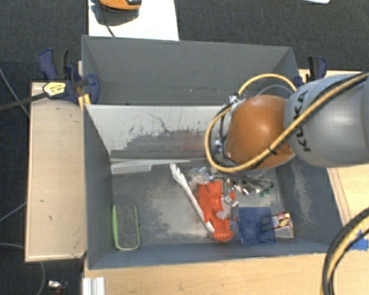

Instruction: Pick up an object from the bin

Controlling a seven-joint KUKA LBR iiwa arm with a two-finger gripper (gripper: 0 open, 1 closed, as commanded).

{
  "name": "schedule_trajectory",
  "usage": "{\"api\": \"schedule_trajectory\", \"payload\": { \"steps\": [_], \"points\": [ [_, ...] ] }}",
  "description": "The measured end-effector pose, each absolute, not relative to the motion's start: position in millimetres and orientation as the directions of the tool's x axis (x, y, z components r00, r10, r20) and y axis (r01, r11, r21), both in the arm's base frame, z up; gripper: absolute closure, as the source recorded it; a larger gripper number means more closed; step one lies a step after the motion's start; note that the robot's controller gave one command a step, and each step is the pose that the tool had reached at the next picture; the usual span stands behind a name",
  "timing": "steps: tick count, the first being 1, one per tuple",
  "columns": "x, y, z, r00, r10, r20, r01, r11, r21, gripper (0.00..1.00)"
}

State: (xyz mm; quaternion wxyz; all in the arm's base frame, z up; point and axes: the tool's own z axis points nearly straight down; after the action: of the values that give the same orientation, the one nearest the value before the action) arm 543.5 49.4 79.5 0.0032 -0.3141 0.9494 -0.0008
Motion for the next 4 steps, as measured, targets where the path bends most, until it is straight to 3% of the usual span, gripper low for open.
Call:
{"api": "schedule_trajectory", "payload": {
  "steps": [1, 2, 4],
  "points": [
    [526.1, 42, 74, -0.738, -0.675, -0.002, -0.675, 0.738, -0.005, 1.0],
    [526.1, 42, 74, -0.738, -0.675, -0.002, -0.675, 0.738, -0.005, 1.0],
    [525.2, 42, 142, -0.741, -0.672, -0.004, -0.672, 0.741, -0.003, 1.0]
  ]
}}
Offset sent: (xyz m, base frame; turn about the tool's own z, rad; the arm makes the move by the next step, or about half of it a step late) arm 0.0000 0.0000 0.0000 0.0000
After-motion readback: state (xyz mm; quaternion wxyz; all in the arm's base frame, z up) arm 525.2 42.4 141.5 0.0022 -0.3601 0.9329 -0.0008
